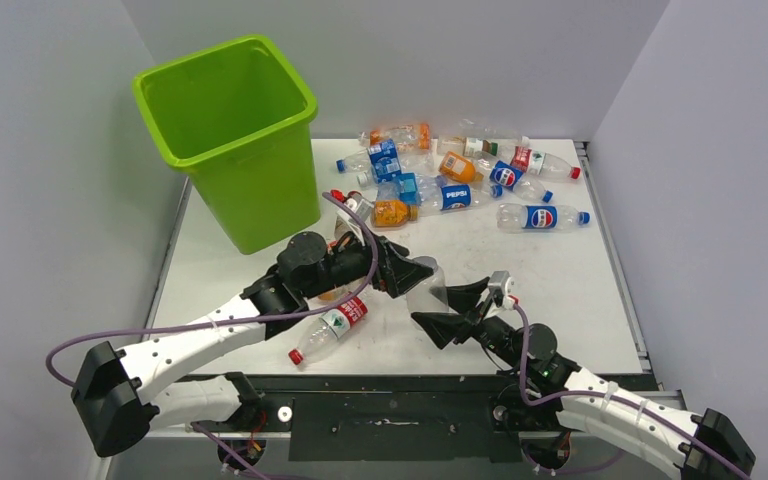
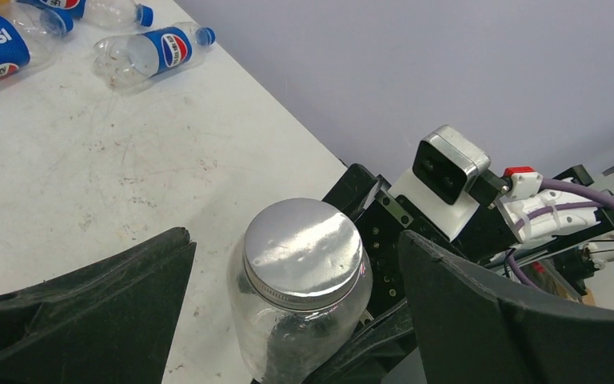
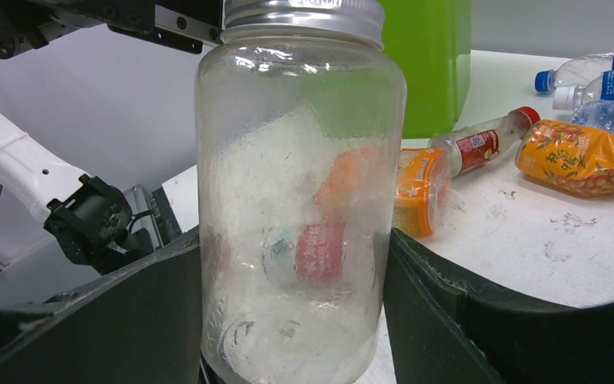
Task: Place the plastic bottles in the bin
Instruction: Pick up the plastic bottle at the center of the board, then place the plastic bottle in the trash bin.
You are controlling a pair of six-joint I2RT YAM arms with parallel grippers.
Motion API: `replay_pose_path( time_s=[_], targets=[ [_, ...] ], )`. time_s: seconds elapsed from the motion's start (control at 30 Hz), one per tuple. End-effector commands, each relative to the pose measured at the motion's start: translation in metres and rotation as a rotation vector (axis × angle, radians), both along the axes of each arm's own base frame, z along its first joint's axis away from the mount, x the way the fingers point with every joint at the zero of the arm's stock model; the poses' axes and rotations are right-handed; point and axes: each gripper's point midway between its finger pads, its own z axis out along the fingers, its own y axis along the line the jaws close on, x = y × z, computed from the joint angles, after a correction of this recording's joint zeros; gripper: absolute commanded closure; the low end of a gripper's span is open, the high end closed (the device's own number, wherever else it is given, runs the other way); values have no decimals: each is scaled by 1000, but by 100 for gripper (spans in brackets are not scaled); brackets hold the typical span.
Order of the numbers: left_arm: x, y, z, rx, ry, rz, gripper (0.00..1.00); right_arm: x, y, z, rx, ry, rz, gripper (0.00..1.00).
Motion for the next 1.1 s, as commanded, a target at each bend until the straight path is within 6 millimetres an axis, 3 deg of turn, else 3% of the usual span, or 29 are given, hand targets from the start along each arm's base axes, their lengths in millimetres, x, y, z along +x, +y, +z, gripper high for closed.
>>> replay_pose_path(
  time_s=[0.0,0.07,0.3,0.47,0.53,0.67,0.8,0.9,1.07],
  targets=[
    [-1,-7,16,2,-71,7,0,-2,0,29,67,-71,2,65],
    [-4,-10,13,8,-89,4,0,-2,0,30,73,-67,1,65],
    [-13,-17,11,-20,-153,-3,16,-5,1,34,99,-50,15,65],
    [-10,-18,13,-24,-159,8,34,-6,2,33,100,-45,20,65],
    [-9,-18,14,-31,-156,14,35,-6,3,33,100,-45,22,65],
    [-8,-20,19,-51,-142,16,24,-6,3,33,96,-48,19,65],
    [-9,-26,18,-48,-126,-8,26,-6,3,33,92,-47,18,65],
    [-12,-29,14,-37,-112,-28,32,-6,3,34,93,-49,15,65],
    [-14,-31,12,-38,-99,-45,63,-6,2,34,97,-49,11,65]
  ],
)
